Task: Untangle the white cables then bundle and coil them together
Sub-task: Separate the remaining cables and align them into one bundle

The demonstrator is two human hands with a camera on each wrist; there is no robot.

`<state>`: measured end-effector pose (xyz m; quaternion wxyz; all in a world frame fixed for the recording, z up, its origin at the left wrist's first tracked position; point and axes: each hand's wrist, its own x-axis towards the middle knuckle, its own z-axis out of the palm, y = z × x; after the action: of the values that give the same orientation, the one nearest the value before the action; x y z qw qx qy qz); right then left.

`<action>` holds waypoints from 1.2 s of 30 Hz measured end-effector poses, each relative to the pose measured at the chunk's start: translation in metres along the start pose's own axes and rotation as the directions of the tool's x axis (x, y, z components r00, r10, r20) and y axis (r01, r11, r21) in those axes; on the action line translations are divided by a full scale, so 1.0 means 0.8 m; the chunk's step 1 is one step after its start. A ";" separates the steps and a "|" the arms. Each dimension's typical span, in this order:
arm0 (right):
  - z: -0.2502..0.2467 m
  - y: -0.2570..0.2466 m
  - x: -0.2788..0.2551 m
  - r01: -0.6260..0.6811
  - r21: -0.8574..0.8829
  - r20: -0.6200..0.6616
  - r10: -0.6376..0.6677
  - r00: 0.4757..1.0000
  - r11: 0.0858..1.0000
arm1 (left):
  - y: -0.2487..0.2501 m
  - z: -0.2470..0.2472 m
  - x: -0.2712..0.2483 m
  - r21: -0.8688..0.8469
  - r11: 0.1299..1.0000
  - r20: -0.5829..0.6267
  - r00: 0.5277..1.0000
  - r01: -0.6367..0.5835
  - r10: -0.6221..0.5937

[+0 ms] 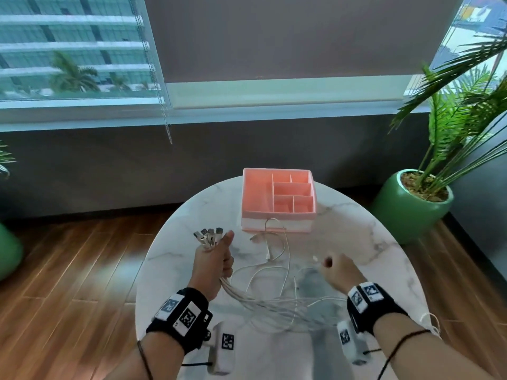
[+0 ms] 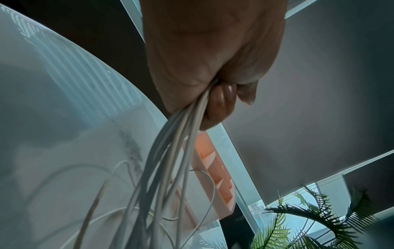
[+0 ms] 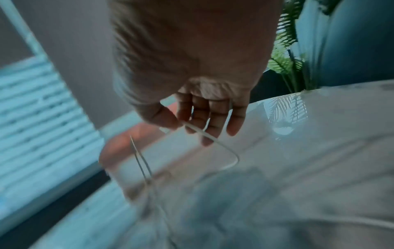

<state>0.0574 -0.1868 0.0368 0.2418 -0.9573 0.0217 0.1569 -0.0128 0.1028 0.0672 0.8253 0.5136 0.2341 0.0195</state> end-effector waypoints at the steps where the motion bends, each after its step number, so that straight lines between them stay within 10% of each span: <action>1: -0.014 -0.006 0.004 0.010 0.142 -0.096 0.004 0.995 0.990 | 0.001 0.003 0.000 0.004 1.000 0.004 1.000 -0.004 0.004; 7: -0.055 -0.106 -0.020 0.305 0.687 -0.340 -0.080 0.937 0.660 | 0.005 0.030 -0.002 0.020 0.998 0.064 0.997 -0.052 0.050; 15: 0.030 -0.202 -0.071 0.407 0.749 -0.244 -0.353 0.903 0.523 | 0.015 0.058 -0.015 0.045 0.979 0.180 0.966 -0.198 0.187; 27: 0.048 -0.138 -0.055 0.441 0.566 -0.055 -0.502 0.863 0.697 | 0.040 0.025 0.009 -0.208 0.975 -0.169 0.985 -0.074 0.039; 36: 0.005 -0.069 -0.016 0.319 0.320 -0.090 -0.307 0.948 0.892 | 0.048 0.028 0.005 -0.285 0.953 -0.032 0.995 -0.101 0.096</action>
<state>0.0504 -0.1368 0.0625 0.4204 -0.8968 -0.1021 0.0925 0.0076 0.1028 0.1068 0.8868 0.3995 0.2104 0.0989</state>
